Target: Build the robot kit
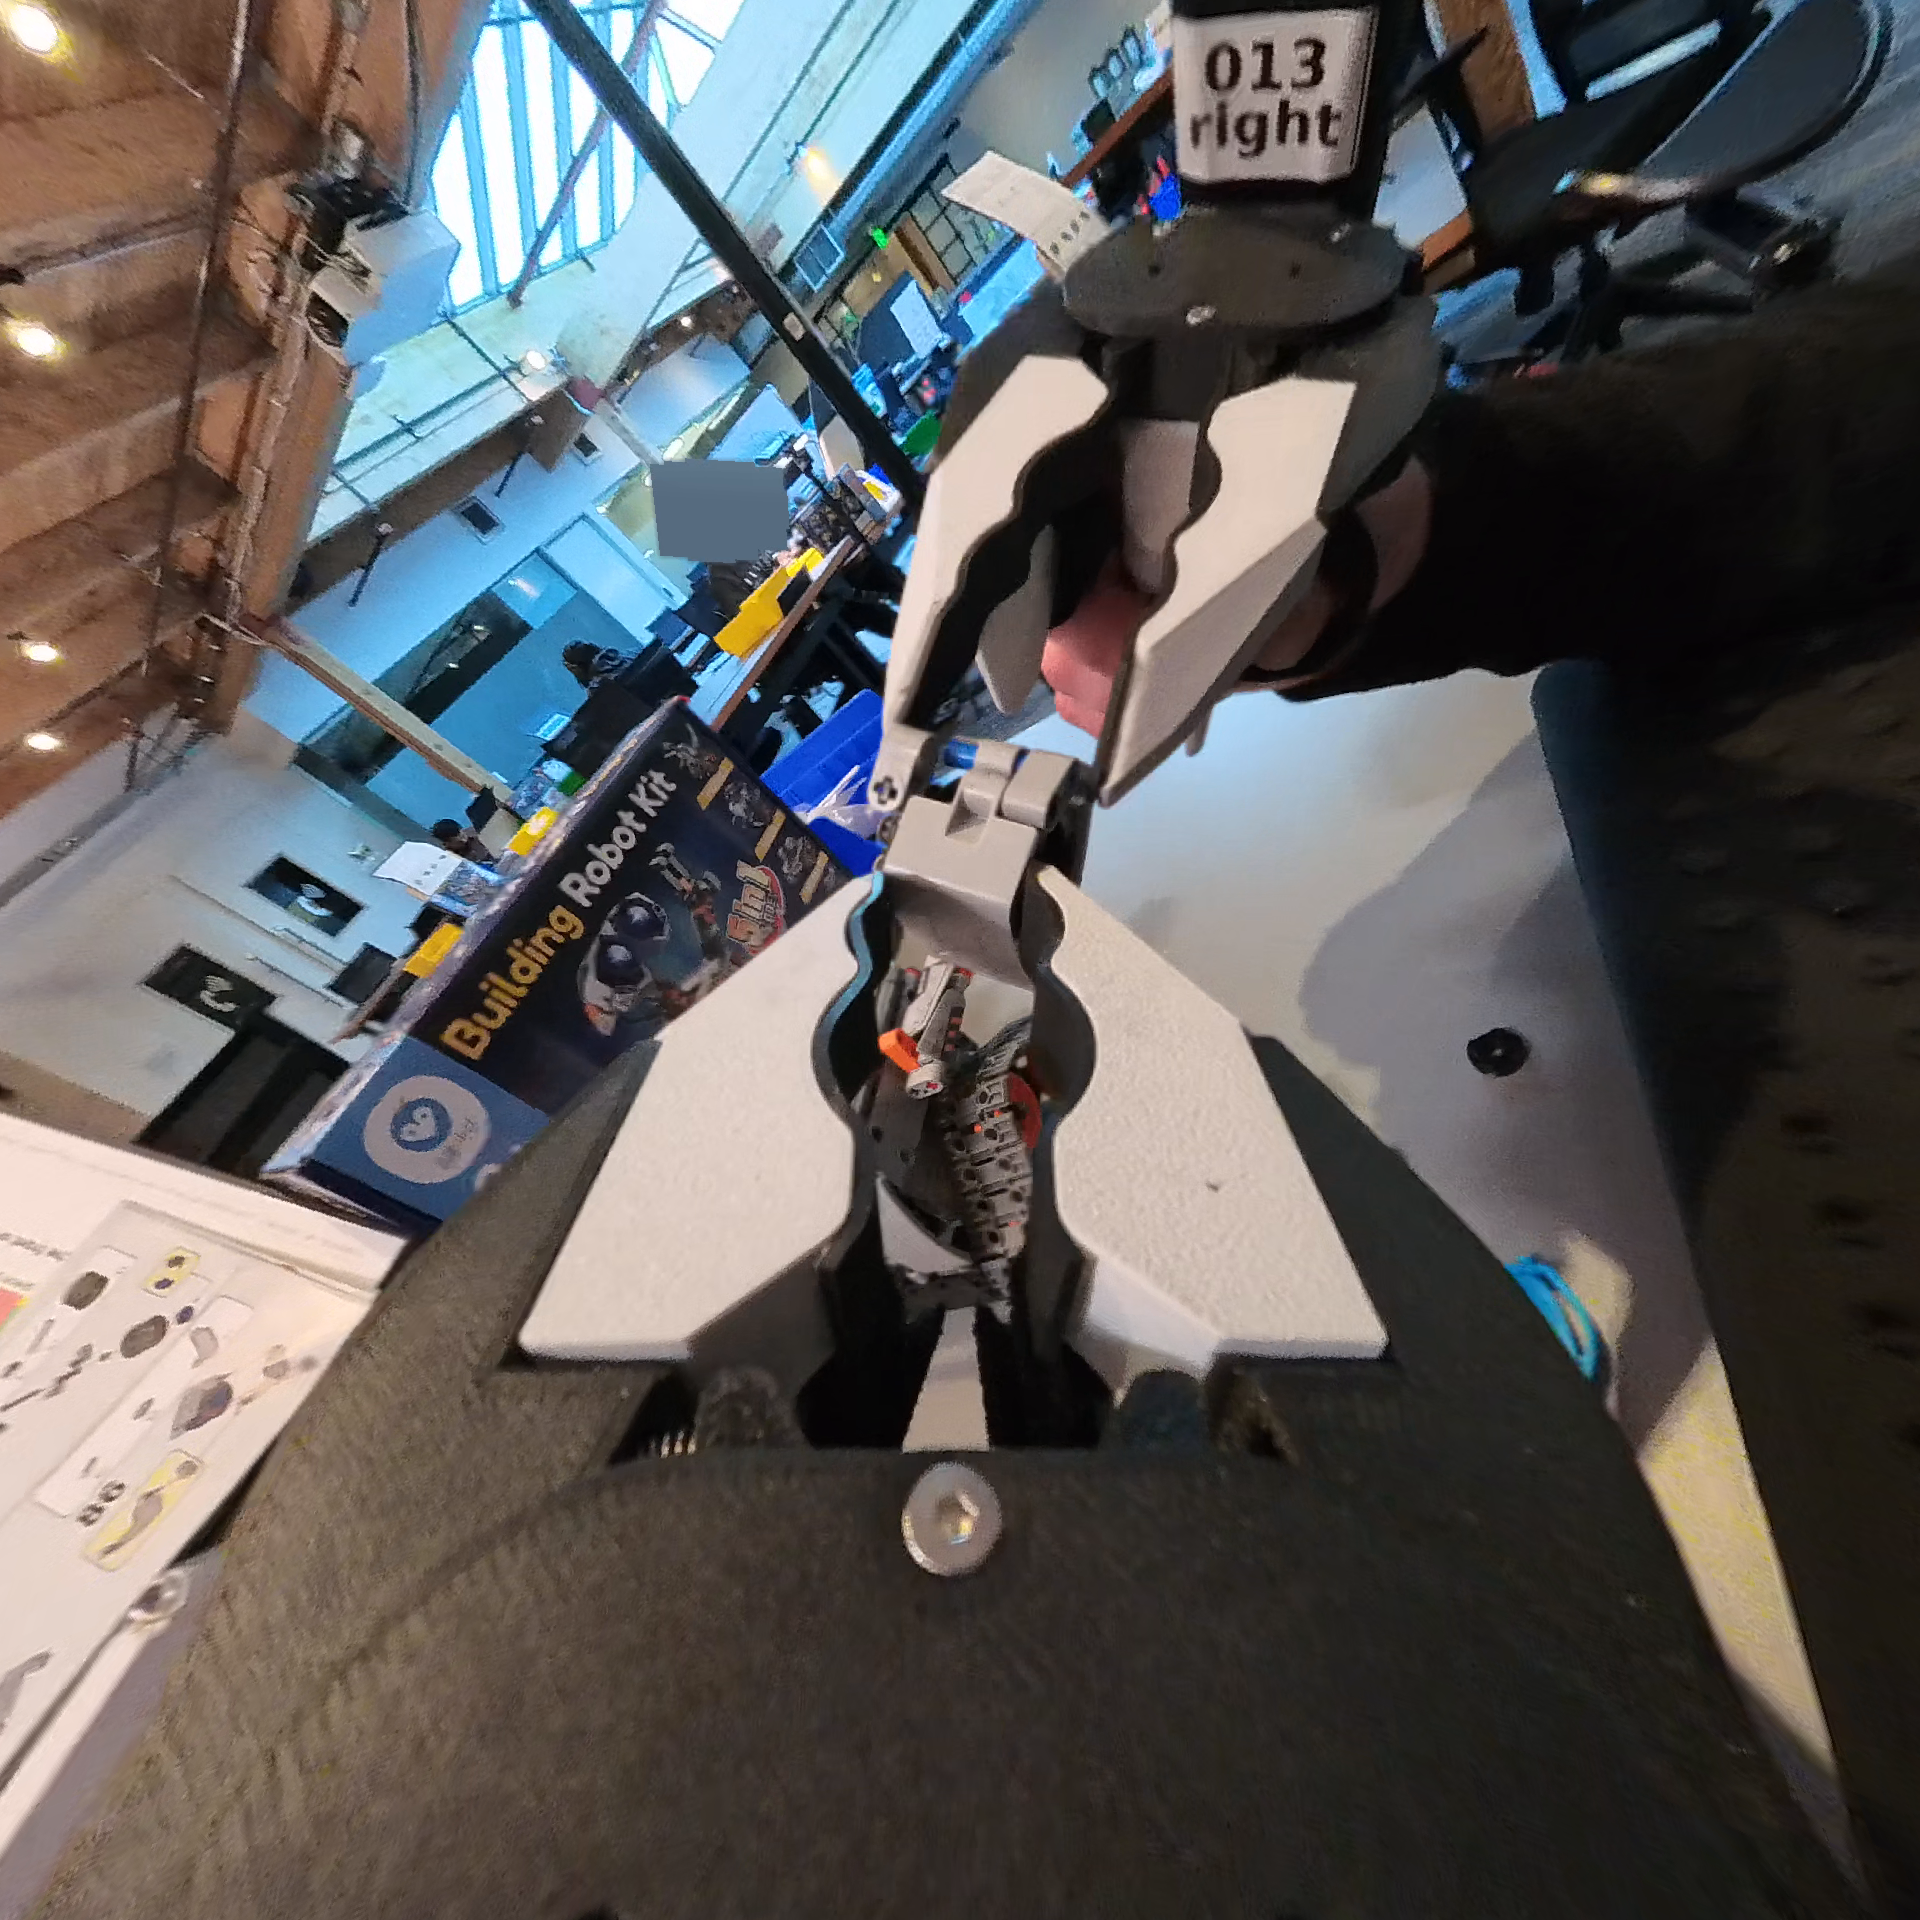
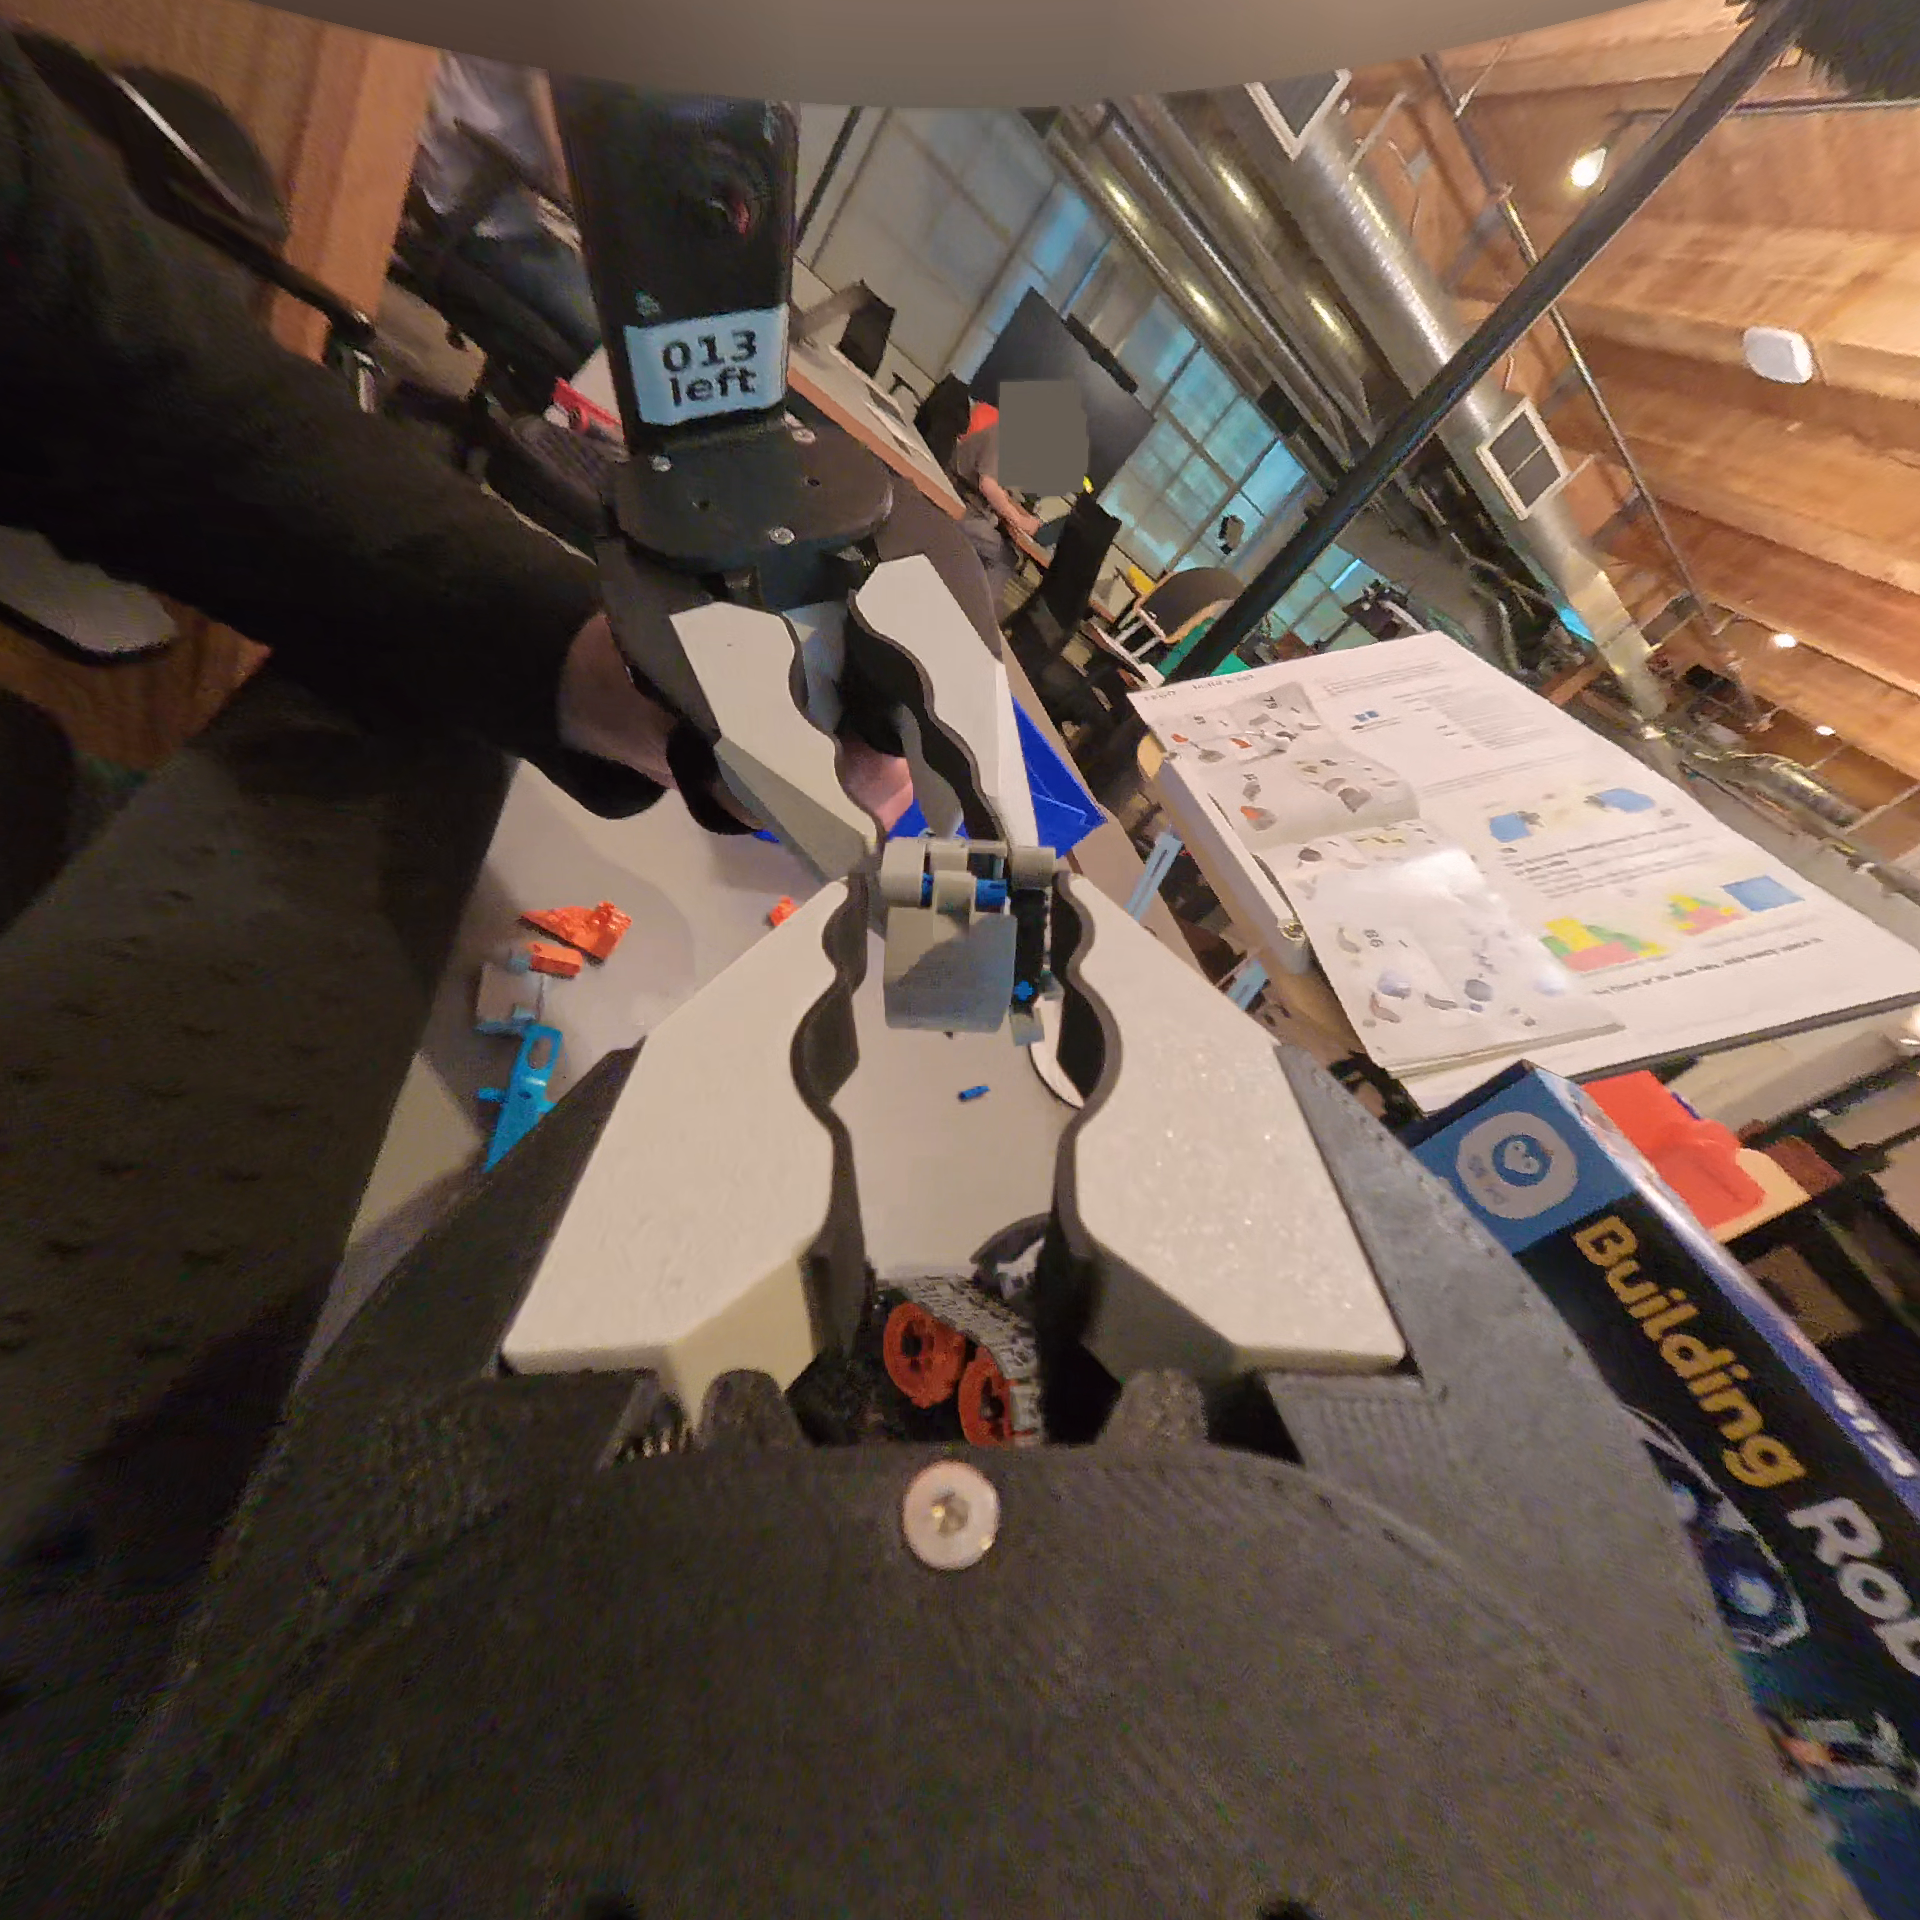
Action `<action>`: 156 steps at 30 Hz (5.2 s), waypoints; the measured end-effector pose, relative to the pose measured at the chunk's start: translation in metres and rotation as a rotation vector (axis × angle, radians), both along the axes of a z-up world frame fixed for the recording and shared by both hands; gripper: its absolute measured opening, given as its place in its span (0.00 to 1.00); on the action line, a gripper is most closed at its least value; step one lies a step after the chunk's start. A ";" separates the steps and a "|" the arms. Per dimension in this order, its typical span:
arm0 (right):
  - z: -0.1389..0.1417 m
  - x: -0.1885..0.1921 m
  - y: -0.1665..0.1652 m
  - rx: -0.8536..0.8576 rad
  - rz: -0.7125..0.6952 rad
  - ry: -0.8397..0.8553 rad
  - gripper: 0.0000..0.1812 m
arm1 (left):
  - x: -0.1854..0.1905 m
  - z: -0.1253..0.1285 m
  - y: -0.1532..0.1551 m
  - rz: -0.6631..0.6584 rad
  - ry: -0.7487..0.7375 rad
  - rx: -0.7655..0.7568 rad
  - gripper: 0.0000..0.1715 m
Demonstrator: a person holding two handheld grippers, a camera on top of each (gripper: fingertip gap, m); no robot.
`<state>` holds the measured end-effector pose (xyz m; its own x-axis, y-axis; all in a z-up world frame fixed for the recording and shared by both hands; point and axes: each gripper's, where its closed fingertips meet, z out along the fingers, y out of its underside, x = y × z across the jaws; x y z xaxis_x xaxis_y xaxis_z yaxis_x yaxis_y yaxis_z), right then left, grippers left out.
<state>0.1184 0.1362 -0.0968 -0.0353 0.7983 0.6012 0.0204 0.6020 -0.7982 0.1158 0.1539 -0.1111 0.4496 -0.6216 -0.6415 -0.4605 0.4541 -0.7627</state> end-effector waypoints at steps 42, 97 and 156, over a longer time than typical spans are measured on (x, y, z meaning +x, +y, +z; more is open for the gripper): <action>-0.003 0.004 0.009 -0.223 0.059 -0.063 0.14 | 0.008 0.007 -0.002 -0.166 -0.251 -0.331 0.13; 0.020 0.018 0.014 -0.592 0.318 0.066 0.12 | 0.012 0.020 -0.007 -0.509 -0.583 -0.706 0.18; 0.035 -0.005 0.010 -0.575 -0.010 0.062 0.14 | 0.002 0.060 -0.008 -0.436 -0.801 -0.703 0.14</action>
